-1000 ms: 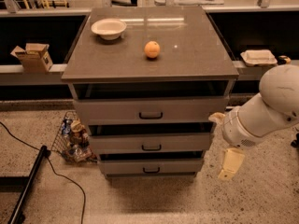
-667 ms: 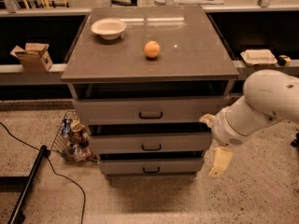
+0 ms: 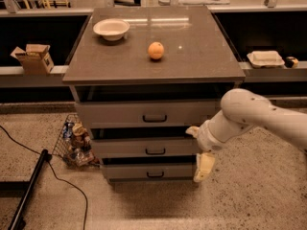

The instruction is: Open bottom drawer

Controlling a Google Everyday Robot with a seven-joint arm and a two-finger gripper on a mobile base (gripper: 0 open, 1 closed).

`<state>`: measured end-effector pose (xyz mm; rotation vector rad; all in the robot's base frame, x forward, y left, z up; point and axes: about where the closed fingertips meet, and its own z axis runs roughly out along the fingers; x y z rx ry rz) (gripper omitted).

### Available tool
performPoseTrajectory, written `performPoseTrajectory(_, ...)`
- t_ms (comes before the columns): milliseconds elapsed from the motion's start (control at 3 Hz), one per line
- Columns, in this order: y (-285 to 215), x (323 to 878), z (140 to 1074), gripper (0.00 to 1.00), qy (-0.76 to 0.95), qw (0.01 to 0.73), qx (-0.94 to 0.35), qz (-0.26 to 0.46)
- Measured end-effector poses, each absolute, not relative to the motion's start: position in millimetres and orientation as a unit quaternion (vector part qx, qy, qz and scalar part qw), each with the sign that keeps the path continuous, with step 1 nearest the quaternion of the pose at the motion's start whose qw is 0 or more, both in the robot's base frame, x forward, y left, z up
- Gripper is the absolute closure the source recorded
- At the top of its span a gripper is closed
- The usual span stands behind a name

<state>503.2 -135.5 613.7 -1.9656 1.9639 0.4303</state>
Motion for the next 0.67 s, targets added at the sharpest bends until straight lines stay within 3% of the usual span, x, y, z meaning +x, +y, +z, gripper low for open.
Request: performPoseTrajectory(667,-115.7,506.4,559.5,0.00,0.675,0.169,-0.694,0.185)
